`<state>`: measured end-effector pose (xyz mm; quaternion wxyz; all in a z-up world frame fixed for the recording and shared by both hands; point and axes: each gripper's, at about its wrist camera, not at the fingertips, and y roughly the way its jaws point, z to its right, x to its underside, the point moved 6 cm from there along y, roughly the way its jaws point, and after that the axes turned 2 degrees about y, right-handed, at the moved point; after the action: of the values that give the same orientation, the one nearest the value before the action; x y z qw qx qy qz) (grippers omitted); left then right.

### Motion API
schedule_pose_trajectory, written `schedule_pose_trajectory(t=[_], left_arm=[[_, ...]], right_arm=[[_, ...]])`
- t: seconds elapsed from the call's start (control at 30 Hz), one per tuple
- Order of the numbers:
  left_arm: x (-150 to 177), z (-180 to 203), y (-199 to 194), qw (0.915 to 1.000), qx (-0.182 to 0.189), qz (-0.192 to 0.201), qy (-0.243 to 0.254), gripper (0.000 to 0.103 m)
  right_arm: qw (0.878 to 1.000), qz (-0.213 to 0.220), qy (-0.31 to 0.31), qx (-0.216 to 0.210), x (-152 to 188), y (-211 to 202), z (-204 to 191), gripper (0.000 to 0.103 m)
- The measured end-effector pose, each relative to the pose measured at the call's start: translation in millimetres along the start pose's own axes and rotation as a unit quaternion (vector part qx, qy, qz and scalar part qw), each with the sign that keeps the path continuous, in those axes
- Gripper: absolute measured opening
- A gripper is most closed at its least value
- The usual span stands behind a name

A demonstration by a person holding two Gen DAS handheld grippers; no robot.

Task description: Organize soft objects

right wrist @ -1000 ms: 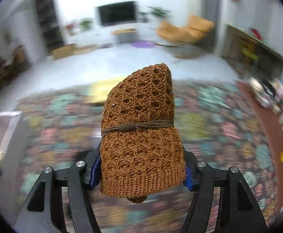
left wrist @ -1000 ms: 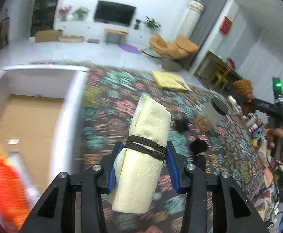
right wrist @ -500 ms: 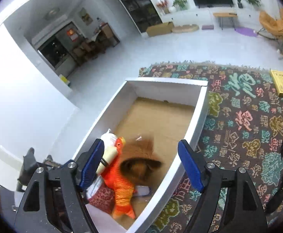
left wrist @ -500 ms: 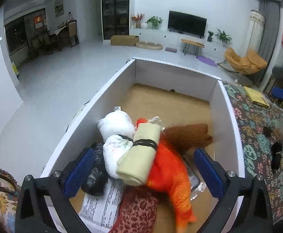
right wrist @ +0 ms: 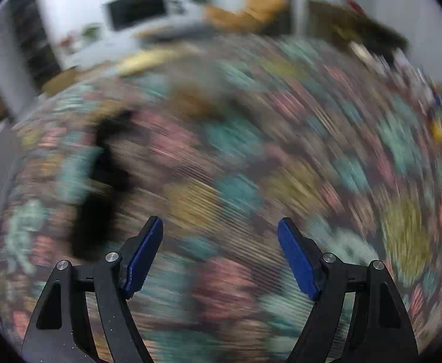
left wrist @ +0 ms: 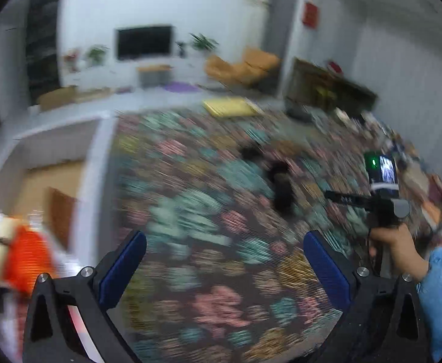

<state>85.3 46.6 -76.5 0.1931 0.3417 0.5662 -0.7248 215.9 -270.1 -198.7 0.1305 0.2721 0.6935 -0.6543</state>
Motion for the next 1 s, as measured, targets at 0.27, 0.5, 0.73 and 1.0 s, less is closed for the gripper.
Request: schedule_pose_trajectory(t=[0.27, 0.5, 0.73, 1.0], left_arm=[[12, -23, 143, 0.9929, -0.090, -0.076, 0.011, 0.103], [21, -46, 178, 0.9915, -0.101, -0.082, -0.003, 0.103], [22, -50, 179, 0.9921, -0.096, -0.081, -0.008, 0.103], [22, -50, 179, 0.9921, -0.096, -0.081, -0.007, 0.103]], right_arm=[[0.998, 0.038, -0.048, 0.013, 14, -2, -4, 0.087], [0.998, 0.038, -0.047, 0.014, 13, 0, -4, 0.087], [0.998, 0.038, -0.046, 0.013, 12, 1, -4, 0.087], [0.998, 0.037, -0.046, 0.009, 11, 4, -4, 0.089]])
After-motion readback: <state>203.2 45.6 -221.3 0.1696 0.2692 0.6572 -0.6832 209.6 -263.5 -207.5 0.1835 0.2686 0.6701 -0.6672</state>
